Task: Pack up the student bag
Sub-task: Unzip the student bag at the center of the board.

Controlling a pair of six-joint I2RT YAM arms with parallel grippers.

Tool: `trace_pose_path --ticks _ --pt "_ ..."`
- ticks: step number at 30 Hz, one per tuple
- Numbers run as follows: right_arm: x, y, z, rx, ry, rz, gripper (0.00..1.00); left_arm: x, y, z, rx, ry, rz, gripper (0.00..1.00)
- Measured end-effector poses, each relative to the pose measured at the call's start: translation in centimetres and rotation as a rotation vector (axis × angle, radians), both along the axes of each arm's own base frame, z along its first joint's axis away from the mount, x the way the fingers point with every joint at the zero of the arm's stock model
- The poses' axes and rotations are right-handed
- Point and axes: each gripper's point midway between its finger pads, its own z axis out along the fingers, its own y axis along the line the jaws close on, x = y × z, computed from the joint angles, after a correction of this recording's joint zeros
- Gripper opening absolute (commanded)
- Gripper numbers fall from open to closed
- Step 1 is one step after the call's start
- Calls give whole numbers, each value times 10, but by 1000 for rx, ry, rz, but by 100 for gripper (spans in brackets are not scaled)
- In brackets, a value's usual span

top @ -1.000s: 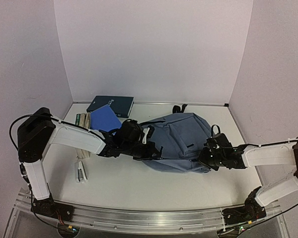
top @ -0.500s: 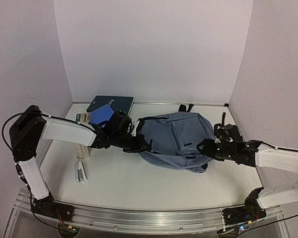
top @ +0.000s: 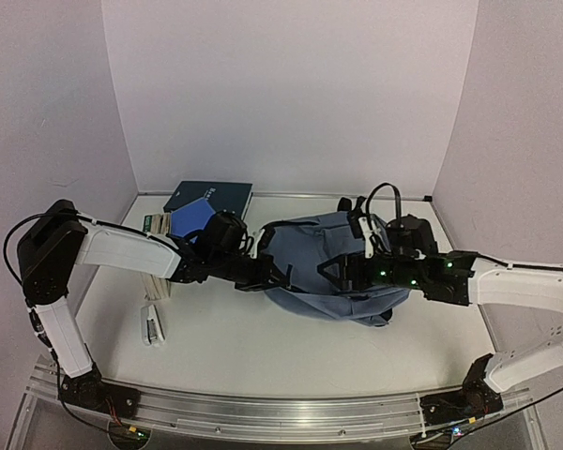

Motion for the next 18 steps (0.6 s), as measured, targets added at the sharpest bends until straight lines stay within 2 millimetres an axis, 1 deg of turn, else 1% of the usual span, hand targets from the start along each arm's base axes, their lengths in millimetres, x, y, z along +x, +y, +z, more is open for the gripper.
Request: trace_pose_path --ticks 2,4,7,10,12,13,14,16,18 --pt "-6 12 -13 -49 -11 39 72 0 0 2 -3 1 3 0" --pt "-10 22 -31 -109 -15 70 69 1 1 7 -11 -1 11 0" --pt "-13 33 -58 -198 -14 100 61 2 3 14 -19 -9 29 0" --pt "-9 46 -77 -274 -30 111 60 2 5 16 -15 -14 37 0" --pt "-2 54 -85 -314 -54 107 59 2 7 14 0 -6 40 0" --pt "2 57 -88 -334 -71 102 57 1 7 13 4 -3 39 0" --pt "6 59 -89 -349 -86 95 53 1 7 14 7 -1 39 0" --pt "13 64 -91 -374 -120 79 40 2 7 15 12 1 40 0" --pt "20 68 -92 -396 -145 71 21 2 7 15 19 2 40 0"
